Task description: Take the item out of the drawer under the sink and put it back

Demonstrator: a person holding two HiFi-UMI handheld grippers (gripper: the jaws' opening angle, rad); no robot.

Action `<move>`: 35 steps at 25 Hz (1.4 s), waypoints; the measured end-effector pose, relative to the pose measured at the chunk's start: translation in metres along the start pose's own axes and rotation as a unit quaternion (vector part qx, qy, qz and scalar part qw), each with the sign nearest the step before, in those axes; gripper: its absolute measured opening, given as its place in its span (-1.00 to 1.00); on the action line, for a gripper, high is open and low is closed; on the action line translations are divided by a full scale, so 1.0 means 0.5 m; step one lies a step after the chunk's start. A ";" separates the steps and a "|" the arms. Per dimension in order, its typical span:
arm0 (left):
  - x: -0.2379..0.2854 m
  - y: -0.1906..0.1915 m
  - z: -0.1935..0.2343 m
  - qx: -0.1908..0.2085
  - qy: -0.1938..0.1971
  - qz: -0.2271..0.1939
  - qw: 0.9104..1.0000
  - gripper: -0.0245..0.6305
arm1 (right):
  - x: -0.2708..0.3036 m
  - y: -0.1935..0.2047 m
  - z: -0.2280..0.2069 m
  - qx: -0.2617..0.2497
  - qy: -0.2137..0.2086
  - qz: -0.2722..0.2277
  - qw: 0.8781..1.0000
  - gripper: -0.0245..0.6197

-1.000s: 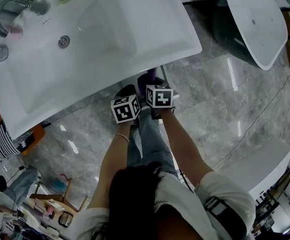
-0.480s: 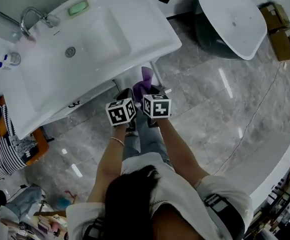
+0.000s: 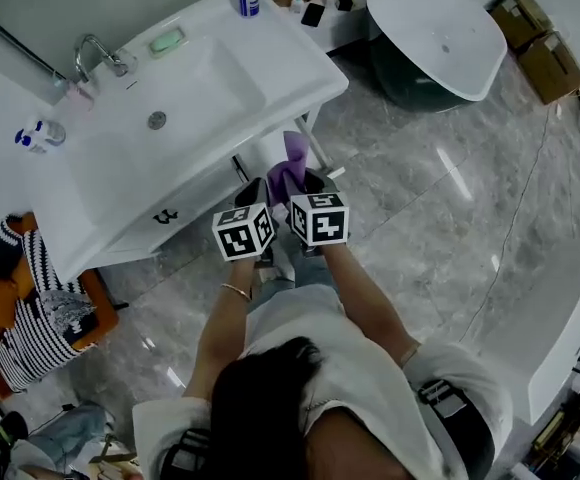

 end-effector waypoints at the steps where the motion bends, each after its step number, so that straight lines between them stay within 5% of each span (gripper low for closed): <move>1: -0.017 -0.004 -0.001 0.007 0.001 -0.011 1.000 -0.92 | -0.011 -0.004 0.014 -0.009 -0.002 -0.008 1.000 -0.65; 10: -0.122 -0.037 -0.003 0.006 0.028 -0.081 0.996 -0.92 | -0.087 -0.024 0.102 -0.064 -0.006 -0.055 0.996 -0.65; 35: -0.206 -0.004 0.006 0.051 0.042 -0.101 0.993 -0.92 | -0.167 0.004 0.161 -0.091 0.030 -0.112 0.989 -0.65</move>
Point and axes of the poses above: the fingertips, and each gripper's own axes: x forward along the fingers, z to its left, y out of its underside, the point moved 7 cm from there along -x, backward along the fingers, and after that the axes turned 10 degrees about -y, right-handed, at the moved point
